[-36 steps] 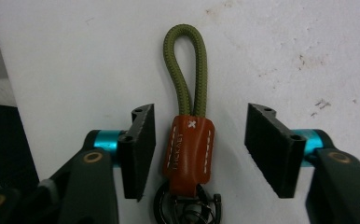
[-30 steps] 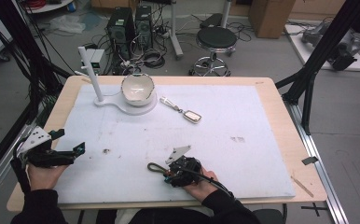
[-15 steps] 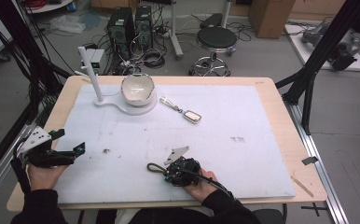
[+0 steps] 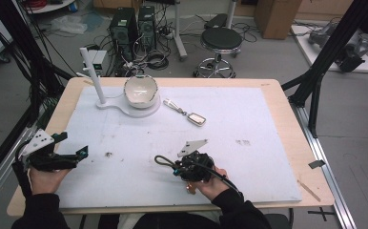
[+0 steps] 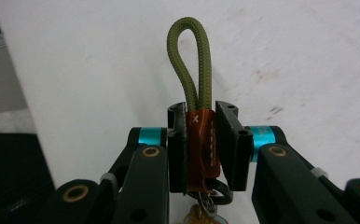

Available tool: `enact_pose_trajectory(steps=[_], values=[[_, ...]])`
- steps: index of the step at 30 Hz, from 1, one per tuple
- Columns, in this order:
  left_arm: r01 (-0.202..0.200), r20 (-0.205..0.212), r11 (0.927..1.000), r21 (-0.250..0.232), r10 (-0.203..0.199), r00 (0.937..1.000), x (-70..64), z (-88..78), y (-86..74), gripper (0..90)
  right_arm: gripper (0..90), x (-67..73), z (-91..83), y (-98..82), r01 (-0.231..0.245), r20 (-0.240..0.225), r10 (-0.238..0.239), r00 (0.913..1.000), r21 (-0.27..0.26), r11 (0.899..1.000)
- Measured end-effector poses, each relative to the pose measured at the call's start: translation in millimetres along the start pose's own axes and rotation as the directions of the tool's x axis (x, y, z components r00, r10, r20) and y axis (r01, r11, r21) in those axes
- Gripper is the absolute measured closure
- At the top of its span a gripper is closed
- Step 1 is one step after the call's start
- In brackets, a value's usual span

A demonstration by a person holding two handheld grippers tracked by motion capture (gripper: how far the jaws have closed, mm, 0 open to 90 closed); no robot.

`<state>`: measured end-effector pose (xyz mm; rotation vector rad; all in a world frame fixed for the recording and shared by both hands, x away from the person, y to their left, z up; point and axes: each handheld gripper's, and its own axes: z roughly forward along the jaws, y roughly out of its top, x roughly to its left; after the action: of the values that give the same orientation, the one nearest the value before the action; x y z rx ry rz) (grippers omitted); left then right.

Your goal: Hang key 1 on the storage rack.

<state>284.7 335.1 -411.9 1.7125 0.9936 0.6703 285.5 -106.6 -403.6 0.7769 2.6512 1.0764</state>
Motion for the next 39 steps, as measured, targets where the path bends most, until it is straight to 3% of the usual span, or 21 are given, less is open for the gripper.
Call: enact_pose_trajectory(steps=[5, 8, 17, 25, 39], values=[[-0.002, 0.001, 1.0000, 0.003, 0.002, 1.0000, 0.0, 0.5, 0.0, 1.7, 75.0, -8.4, -6.6, 6.2, -0.027, 0.010, 0.027, 0.9996, -0.040, 0.999], [-0.001, 0.002, 1.0000, 0.004, 0.001, 1.0000, -0.1, 1.1, -0.1, 1.7, 74.9, -16.5, -12.8, 17.6, -0.041, -0.007, 0.041, 0.9991, -0.068, 0.997], [0.003, 0.005, 1.0000, 0.002, -0.004, 1.0000, 0.4, 1.0, -0.1, 1.7, 74.8, -26.7, -14.5, 38.8, -0.052, -0.037, 0.049, 0.9981, -0.074, 0.996], [0.009, 0.007, 1.0000, 0.000, -0.009, 0.9999, 0.7, 1.1, -0.1, 1.7, 74.8, -30.0, -14.2, 64.4, -0.027, -0.063, 0.022, 0.9977, -0.074, 0.997], [0.010, 0.006, 0.9999, -0.004, -0.010, 0.9999, 1.8, 0.8, -0.2, 1.7, 74.8, -38.7, -15.6, 108.6, 0.004, -0.065, -0.010, 0.9978, -0.087, 0.996]])
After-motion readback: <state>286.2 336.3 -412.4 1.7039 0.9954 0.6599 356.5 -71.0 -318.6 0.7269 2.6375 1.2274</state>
